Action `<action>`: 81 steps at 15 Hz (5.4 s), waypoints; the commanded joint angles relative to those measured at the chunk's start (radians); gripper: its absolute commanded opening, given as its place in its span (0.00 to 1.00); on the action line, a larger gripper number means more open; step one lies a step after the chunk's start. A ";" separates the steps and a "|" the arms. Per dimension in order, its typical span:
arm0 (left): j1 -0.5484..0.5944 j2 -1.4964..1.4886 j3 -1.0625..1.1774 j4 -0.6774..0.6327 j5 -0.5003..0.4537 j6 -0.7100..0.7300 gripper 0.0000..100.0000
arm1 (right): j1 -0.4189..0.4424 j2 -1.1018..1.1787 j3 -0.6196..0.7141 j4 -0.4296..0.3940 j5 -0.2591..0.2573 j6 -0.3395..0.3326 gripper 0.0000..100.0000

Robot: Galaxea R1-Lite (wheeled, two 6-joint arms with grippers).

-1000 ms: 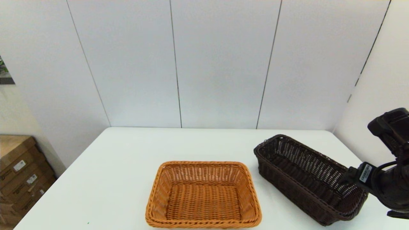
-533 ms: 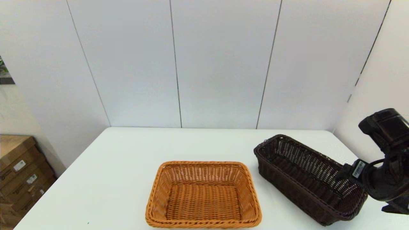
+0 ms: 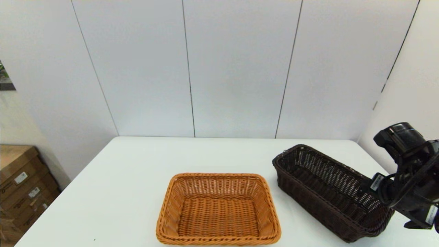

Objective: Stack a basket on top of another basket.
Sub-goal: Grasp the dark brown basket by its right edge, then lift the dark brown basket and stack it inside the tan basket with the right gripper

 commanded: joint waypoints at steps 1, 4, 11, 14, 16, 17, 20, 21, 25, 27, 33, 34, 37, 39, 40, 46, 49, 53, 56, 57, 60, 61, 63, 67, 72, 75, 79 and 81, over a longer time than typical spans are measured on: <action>0.000 -0.001 0.002 0.000 0.000 0.000 1.00 | -0.029 0.051 0.021 -0.012 0.002 0.010 1.00; 0.001 -0.001 0.002 0.000 0.000 0.000 1.00 | -0.032 0.073 0.029 -0.033 0.005 0.036 1.00; 0.000 -0.001 0.002 0.000 0.000 0.000 1.00 | -0.033 0.108 0.073 -0.117 0.063 0.040 1.00; 0.000 -0.001 0.002 0.000 0.000 0.000 1.00 | -0.050 0.125 0.087 -0.156 0.081 0.042 1.00; 0.001 -0.001 0.002 0.000 0.000 0.000 1.00 | -0.065 0.134 0.093 -0.173 0.088 0.042 1.00; 0.000 -0.001 0.002 0.000 0.000 0.000 1.00 | -0.071 0.137 0.096 -0.183 0.088 0.042 1.00; 0.000 -0.001 0.002 0.000 0.000 0.000 1.00 | -0.079 0.160 0.096 -0.188 0.088 0.039 1.00; 0.001 -0.001 0.002 0.000 0.000 0.000 1.00 | -0.079 0.163 0.096 -0.193 0.088 0.039 1.00; 0.000 -0.001 0.002 0.000 0.000 0.000 1.00 | -0.085 0.171 0.104 -0.220 0.089 0.039 1.00; 0.000 -0.001 0.002 0.000 0.000 0.000 1.00 | -0.088 0.172 0.104 -0.220 0.089 0.039 1.00; 0.001 -0.001 0.002 0.000 0.000 0.000 1.00 | -0.102 0.182 0.107 -0.223 0.088 0.039 0.00; 0.001 -0.001 0.002 0.000 0.000 0.000 1.00 | -0.102 0.182 0.108 -0.223 0.089 0.039 0.00; 0.001 -0.001 0.002 0.000 0.000 0.000 1.00 | -0.102 0.179 0.108 -0.225 0.089 0.039 0.00; 0.001 -0.001 0.002 0.000 0.000 0.000 1.00 | -0.102 0.177 0.108 -0.225 0.089 0.039 0.00; 0.001 -0.001 0.002 0.000 0.000 0.000 1.00 | -0.102 0.179 0.108 -0.225 0.091 0.039 0.00; 0.000 -0.001 0.002 0.000 0.000 0.000 1.00 | -0.117 0.162 0.107 -0.228 0.101 0.042 0.00; 0.001 -0.001 0.002 0.000 0.000 0.000 1.00 | -0.148 0.111 0.105 -0.271 0.155 0.046 0.00; 0.001 -0.001 0.002 0.000 0.000 0.000 1.00 | -0.194 0.054 0.107 -0.280 0.233 0.108 0.00; 0.001 -0.001 0.002 0.000 0.000 0.000 1.00 | -0.228 0.024 0.104 -0.282 0.290 0.146 0.00; 0.001 -0.001 0.002 0.000 0.000 0.000 1.00 | -0.234 0.008 0.105 -0.282 0.308 0.155 0.00; 0.000 -0.001 0.002 0.000 0.000 0.000 1.00 | -0.243 -0.024 0.116 -0.364 0.344 0.163 0.00; 0.001 -0.001 0.002 0.000 0.000 0.000 1.00 | -0.243 -0.035 0.121 -0.381 0.358 0.175 0.00; 0.001 -0.001 0.002 0.000 0.000 0.000 1.00 | -0.243 -0.038 0.124 -0.383 0.364 0.181 0.00; 0.001 -0.001 0.002 0.000 0.000 0.000 1.00 | -0.240 -0.068 0.134 -0.384 0.384 0.171 0.00; 0.001 -0.001 0.002 0.000 0.000 0.000 1.00 | -0.197 -0.213 0.130 -0.371 0.503 0.122 0.00; 0.000 -0.001 0.002 0.000 0.000 0.000 1.00 | -0.117 -0.271 0.122 -0.351 0.549 0.079 0.00; 0.001 -0.001 0.002 0.000 0.000 0.000 1.00 | 0.064 -0.341 0.118 -0.335 0.577 0.054 0.00; 0.000 -0.001 0.002 0.000 0.000 0.000 1.00 | 0.156 -0.357 0.095 -0.306 0.575 0.051 0.00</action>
